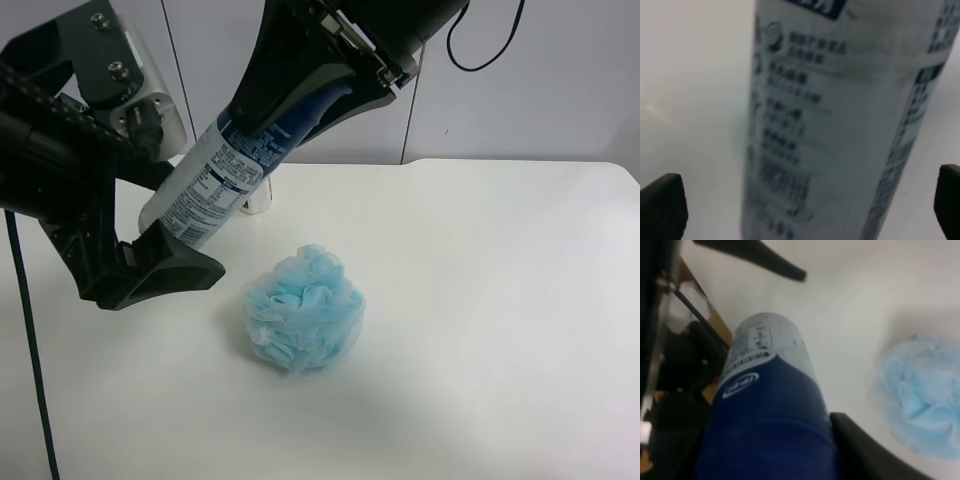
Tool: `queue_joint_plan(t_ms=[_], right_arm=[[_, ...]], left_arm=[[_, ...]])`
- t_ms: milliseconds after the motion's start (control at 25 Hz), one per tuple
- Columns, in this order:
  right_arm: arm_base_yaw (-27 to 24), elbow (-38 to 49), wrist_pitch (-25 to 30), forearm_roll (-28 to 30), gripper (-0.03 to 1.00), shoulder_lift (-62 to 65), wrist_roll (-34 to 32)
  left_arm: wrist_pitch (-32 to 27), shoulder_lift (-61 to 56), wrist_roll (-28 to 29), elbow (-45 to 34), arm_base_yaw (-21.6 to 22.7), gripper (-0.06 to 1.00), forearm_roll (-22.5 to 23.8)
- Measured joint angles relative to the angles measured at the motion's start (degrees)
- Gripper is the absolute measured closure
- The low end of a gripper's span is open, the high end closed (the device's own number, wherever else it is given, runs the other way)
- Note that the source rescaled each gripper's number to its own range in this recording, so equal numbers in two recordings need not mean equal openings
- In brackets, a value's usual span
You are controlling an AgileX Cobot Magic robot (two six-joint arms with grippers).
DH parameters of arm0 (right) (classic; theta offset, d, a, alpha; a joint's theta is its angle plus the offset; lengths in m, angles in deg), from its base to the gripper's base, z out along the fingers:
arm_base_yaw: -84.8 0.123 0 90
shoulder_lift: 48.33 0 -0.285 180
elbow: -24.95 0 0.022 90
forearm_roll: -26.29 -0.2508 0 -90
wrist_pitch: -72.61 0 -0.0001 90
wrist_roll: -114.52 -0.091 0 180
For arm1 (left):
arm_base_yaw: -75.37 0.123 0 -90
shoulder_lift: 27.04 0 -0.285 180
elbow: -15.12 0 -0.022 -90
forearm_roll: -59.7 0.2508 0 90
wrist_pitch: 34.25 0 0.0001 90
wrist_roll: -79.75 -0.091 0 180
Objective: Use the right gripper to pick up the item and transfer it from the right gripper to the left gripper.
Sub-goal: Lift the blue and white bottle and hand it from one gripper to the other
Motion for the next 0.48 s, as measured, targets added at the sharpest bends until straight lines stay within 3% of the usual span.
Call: queue_joint_plan(t_ms=[360, 480], right_arm=[[0.00, 0.00, -0.75, -1.98, 0.97, 0.00, 0.96], [0.00, 0.00, -0.75, -1.98, 0.97, 0.00, 1.07]], left_arm=[[0.71, 0.00, -0.84, 0.00, 0.00, -0.06, -0.55], [1.97, 0.00, -0.84, 0.00, 0.00, 0.02, -0.81]])
